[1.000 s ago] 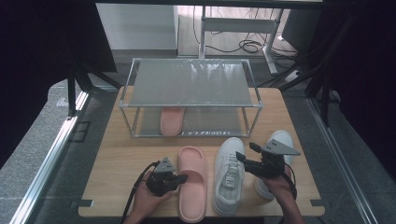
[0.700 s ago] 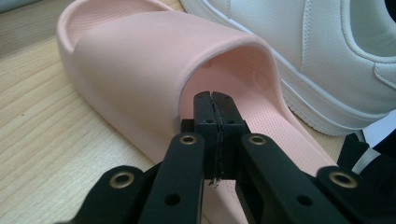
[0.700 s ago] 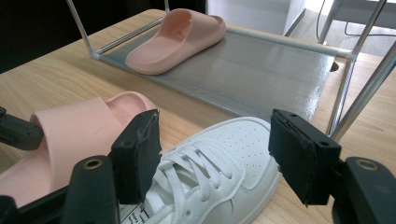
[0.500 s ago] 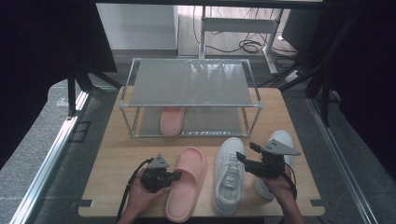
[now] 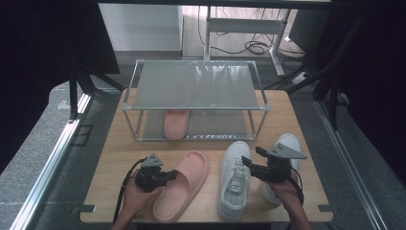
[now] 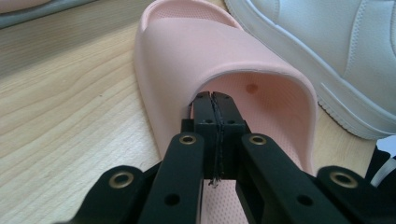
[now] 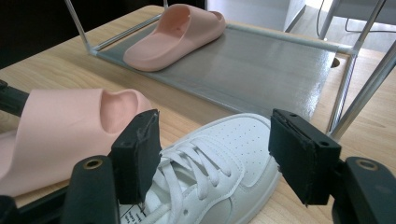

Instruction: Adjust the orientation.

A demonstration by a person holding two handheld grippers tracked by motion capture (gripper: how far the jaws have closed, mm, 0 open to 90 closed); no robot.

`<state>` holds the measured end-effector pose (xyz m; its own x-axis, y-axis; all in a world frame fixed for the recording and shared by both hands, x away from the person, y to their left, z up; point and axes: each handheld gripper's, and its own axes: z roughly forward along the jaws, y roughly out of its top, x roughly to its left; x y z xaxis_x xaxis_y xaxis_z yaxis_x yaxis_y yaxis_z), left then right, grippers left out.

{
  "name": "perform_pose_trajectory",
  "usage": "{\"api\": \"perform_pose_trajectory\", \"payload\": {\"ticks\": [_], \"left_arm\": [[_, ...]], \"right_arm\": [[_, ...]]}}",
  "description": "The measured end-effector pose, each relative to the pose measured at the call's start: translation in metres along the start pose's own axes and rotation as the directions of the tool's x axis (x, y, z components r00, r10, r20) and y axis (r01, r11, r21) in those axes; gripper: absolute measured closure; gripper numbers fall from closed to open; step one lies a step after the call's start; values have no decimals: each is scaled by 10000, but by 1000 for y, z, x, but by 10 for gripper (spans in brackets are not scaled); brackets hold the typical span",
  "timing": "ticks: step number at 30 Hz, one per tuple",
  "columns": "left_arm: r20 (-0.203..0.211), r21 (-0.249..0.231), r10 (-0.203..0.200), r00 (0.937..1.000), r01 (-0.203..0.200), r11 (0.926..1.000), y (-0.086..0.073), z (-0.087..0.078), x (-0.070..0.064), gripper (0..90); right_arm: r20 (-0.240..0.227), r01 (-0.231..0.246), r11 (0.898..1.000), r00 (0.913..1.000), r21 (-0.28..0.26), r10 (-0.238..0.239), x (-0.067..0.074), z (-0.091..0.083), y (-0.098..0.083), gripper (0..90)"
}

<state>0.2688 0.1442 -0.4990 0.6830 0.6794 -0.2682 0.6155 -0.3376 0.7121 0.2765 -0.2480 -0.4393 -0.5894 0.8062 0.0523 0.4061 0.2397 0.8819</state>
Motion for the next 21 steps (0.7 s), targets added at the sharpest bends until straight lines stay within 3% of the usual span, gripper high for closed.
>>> {"api": "perform_pose_trajectory", "payload": {"ticks": [9,15,21], "left_arm": [[-16,160,43,10000,-43,9999,3,1,9,889],[199,270,312,9993,-318,9991,4,-1,3,832],[105,-313,418,9991,-414,9987,8,-20,-4,733]], "right_arm": [[-40,31,10000,10000,47,-31,2,2,0,345],[-39,19,10000,10000,3,-19,2,0,0,345],[-24,9,10000,10000,-47,-9,1,-1,0,345]]}}
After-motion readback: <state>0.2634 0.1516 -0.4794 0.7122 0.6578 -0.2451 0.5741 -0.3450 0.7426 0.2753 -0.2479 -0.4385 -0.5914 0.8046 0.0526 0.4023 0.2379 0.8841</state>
